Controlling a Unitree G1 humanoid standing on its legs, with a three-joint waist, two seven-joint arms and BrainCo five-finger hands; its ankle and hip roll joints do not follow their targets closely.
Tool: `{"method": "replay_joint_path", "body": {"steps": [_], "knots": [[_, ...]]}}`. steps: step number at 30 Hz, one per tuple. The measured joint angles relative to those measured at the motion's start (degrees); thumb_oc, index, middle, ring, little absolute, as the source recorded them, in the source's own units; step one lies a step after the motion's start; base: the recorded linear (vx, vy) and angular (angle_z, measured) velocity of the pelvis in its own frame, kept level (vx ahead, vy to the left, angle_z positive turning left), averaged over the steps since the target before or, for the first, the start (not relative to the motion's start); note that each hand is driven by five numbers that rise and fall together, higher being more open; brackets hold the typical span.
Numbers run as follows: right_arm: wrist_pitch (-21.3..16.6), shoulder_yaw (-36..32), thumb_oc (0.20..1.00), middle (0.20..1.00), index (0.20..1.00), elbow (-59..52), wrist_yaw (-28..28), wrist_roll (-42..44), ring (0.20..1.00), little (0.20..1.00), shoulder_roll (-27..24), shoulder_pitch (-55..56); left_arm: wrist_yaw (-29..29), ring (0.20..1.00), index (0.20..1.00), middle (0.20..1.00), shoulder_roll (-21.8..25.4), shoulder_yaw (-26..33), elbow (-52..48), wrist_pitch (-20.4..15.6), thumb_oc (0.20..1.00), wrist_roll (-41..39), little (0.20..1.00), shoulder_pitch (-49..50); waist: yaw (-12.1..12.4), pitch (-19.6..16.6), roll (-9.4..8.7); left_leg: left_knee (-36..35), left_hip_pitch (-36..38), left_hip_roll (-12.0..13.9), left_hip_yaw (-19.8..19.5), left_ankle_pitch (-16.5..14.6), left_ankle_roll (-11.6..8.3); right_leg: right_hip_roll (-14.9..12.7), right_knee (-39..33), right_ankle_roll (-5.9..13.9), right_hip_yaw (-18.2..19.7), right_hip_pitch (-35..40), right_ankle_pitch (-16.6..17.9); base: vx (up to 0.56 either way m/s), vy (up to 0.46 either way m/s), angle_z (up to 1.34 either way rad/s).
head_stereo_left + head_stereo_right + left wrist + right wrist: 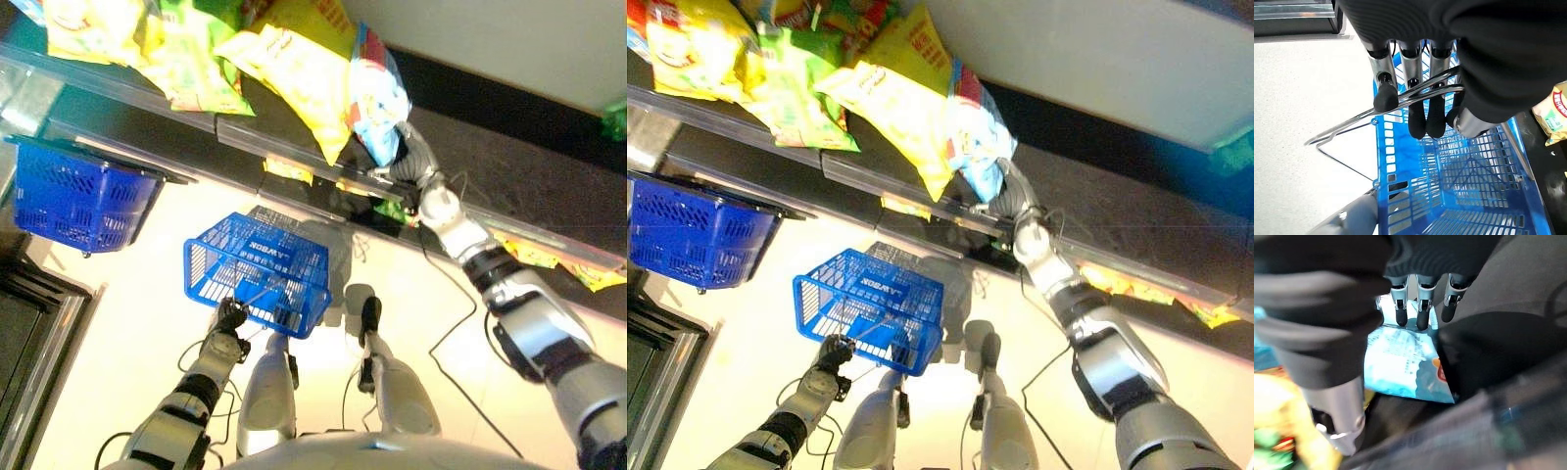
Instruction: Pick up the snacks into the basket
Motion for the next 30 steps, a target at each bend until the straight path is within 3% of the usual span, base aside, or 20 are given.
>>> {"method": "replay_joint_path", "body": {"steps": [10,18,26,27,28,29,30], "knots": [[0.77,0.59,1.0,1.0,1.0,9.81,-2.77,-0.94,1.0,1.0,1.3,-10.19,2.32,0.2,0.2,0.2,0.01,-0.43,-1.92,-0.31,0.2,-3.16,0.2,-2.82,0.06,0.83,-0.14,0.0,-3.03,-0.32,-0.94,0.45,0.21,-0.39,-0.01,0.04,-1.01,-2.35,0.19,0.0,0.067,0.05],[0.72,-0.54,1.0,1.0,1.0,10.58,-5.61,-0.12,1.0,1.0,1.89,-11.45,3.56,0.2,0.2,0.2,0.22,-0.52,-5.05,-0.59,0.2,-3.75,0.2,-1.16,0.54,0.86,-0.04,0.0,-4.95,-0.37,-1.59,1.02,0.26,-0.63,-0.02,-0.05,-1.62,-3.93,0.48,0.03,0.051,0.04],[-0.72,-5.95,1.0,1.0,1.0,10.47,-8.18,0.06,1.0,1.0,1.63,-8.52,3.34,0.2,0.2,0.2,0.14,-2.66,-10.07,-1.08,0.2,-3.7,0.2,2.21,2.83,1.02,0.66,0.0,-4.95,-0.9,-1.93,1.14,0.44,-1.24,-0.02,0.12,-1.61,-3.99,0.57,0.03,0.046,0.01],[-1.13,-7.03,0.859,0.859,0.859,10.43,-8.25,0.06,0.859,0.859,1.59,-8.14,3.14,0.2,0.2,0.2,0.09,-2.7,-10.35,-1.26,0.2,-3.68,0.2,2.59,3.13,1.01,0.75,0.0,-4.93,-0.99,-2.03,1.16,0.47,-1.33,-0.02,0.16,-1.62,-3.95,0.58,0.03,0.053,0.05],[-1.46,-7.97,0.398,0.398,0.398,10.43,-8.56,0.06,0.398,0.398,1.53,-7.76,2.99,0.2,0.2,0.2,0.2,-2.65,-11.06,-1.52,0.2,-3.66,0.2,3.65,3.26,1.02,0.98,0.0,-4.95,-1.19,-2.22,1.25,0.59,-1.5,-0.02,0.28,-1.72,-3.89,0.64,0.02,0.038,0.05],[-1.69,-8.47,0.263,0.263,0.263,10.42,-8.73,0.06,0.263,0.263,1.53,-7.52,2.92,0.2,0.2,0.2,0.2,-2.65,-11.25,-1.58,0.2,-3.65,0.2,4.11,3.35,1.01,1.06,0.0,-4.95,-1.29,-2.24,1.28,0.63,-1.61,-0.02,0.34,-1.73,-3.89,0.68,0.02,0.028,0.06],[-2.19,-9.3,0.2,0.2,0.2,10.22,-9.07,0.06,0.2,0.2,1.64,-7.02,2.85,0.2,0.2,0.2,0.2,-2.66,-11.29,-1.59,0.2,-3.66,0.2,4.79,3.42,0.95,1.21,0.0,-4.94,-1.44,-2.25,1.33,0.7,-1.75,-0.03,0.44,-1.74,-3.84,0.73,0.01,0.006,0.03]]}}
